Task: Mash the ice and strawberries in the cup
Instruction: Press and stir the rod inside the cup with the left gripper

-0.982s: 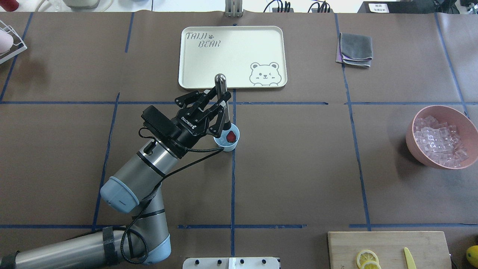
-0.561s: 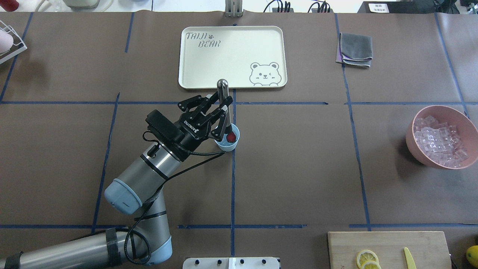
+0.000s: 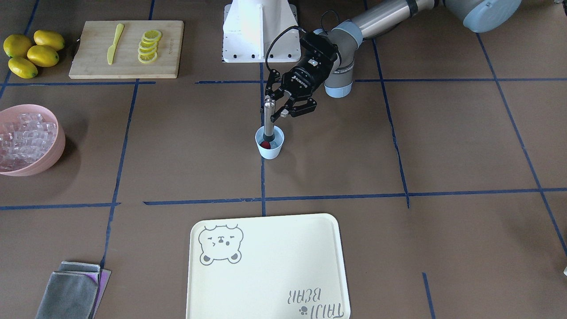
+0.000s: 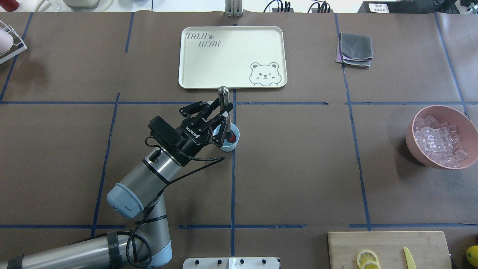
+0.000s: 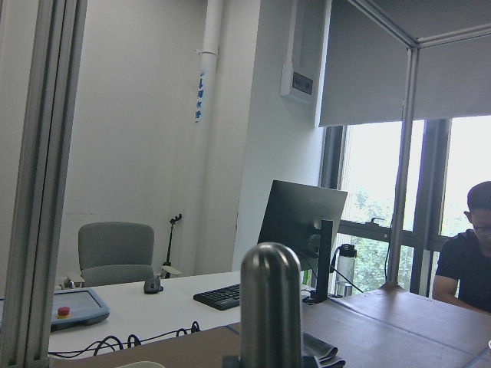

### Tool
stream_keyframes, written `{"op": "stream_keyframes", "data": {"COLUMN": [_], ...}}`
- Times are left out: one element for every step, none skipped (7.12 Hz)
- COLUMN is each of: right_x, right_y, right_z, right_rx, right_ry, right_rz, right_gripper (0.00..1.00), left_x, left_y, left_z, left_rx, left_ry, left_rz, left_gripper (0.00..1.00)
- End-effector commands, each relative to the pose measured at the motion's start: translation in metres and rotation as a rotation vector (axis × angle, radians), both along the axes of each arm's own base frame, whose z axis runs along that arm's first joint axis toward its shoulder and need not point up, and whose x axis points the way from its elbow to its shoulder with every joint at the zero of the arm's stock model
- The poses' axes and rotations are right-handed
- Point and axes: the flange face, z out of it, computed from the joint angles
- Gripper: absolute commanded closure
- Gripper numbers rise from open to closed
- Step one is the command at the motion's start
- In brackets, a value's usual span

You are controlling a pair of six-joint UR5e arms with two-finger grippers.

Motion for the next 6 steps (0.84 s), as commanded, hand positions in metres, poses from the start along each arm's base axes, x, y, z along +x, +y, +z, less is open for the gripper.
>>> {"op": "stream_keyframes", "data": {"right_x": [0.0,-0.0001,-0.0001,-0.0001,-0.0001,-0.0001], "right_y": [-0.0005,-0.0005,-0.0006,-0.0005,-0.0005,-0.0005], "right_z": [-0.0005,0.0001,0.0,0.0002,0.0002,0.0002], "right_rx": [0.001,-0.001,0.001,-0.001,-0.001,-0.001], "right_ry": [0.0,-0.002,-0.002,-0.002,-0.002,-0.002], "right_rz": [0.0,0.0,0.0,0.0,0.0,0.0], "right_gripper": [0.0,0.0,0.0,0.0,0.0,0.0], "left_x": [0.0022,0.0022,0.0022,0.0021,0.004,0.0056], "left_y": [0.0021,0.0021,0.0021,0.0023,0.0017,0.0013], "left_z": [0.0008,0.0008,0.0008,0.0007,0.0035,0.0058], "left_rx": [-0.002,-0.002,-0.002,-0.002,-0.005,-0.007], "left_ry": [-0.001,-0.001,-0.001,0.002,-0.004,-0.01], "left_rz": [0.005,0.005,0.005,0.008,0.008,0.008], "left_gripper": [1.0,1.0,1.0,1.0,1.0,1.0]}}
